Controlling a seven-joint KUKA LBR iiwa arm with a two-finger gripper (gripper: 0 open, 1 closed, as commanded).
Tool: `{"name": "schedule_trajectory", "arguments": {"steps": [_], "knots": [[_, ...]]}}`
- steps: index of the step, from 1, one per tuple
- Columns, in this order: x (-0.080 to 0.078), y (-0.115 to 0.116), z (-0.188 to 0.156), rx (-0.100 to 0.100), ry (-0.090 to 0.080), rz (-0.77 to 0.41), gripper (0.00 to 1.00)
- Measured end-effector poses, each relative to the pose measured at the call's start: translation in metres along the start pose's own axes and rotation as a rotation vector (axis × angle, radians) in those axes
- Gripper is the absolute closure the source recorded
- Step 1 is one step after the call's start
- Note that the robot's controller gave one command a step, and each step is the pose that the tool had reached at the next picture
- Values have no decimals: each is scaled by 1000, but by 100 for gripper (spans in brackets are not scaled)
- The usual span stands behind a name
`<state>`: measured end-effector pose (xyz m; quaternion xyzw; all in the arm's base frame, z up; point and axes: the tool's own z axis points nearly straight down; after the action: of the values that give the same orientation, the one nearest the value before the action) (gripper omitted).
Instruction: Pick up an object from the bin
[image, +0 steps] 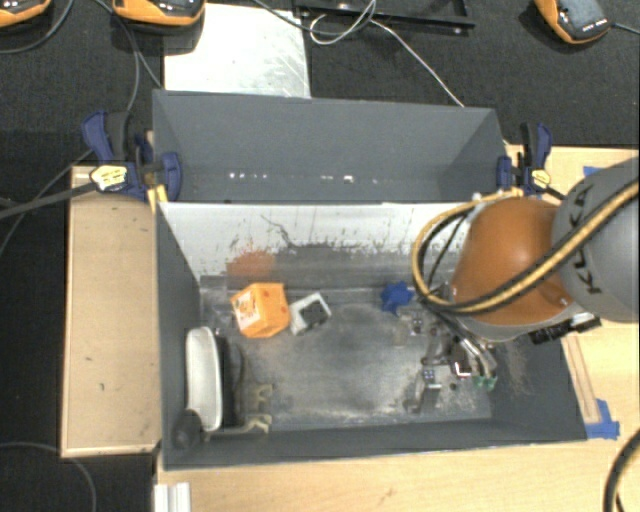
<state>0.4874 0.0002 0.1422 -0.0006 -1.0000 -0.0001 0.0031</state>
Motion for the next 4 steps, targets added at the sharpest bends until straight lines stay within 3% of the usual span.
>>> {"name": "schedule_trajectory", "arguments": {"steps": [1,2,3,4], "knots": [[-2,0,-4,0,-8,0,0],[-74,79,30,-2,-5,82,0],[-54,55,73,1,-6,97,0],[-88,149,35,-7,-13,46,0]]}}
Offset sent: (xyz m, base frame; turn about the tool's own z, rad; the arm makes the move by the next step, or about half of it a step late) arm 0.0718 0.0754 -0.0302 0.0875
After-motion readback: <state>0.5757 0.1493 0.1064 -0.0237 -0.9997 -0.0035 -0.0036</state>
